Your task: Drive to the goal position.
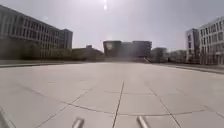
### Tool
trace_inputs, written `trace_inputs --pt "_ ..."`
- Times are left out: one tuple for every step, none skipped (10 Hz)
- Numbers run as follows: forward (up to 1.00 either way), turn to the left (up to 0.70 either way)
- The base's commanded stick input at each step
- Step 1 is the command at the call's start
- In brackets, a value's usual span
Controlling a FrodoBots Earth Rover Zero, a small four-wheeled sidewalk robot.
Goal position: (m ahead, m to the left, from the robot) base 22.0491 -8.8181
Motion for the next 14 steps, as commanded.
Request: trace_inputs --pt "0.70 0.13" --pt "0.70 0.13" --pt "0.70 0.14" --pt "0.70 0.14" --pt "0.70 0.14" --pt "0.70 0.14" --pt "0.70 0.14" --pt "0.70 0.14" --pt "0.70 0.14" --pt "0.70 0.14" --pt "0.70 0.13" --pt "0.70 0.13" --pt "0.70 0.13" --pt "0.70 0.13"
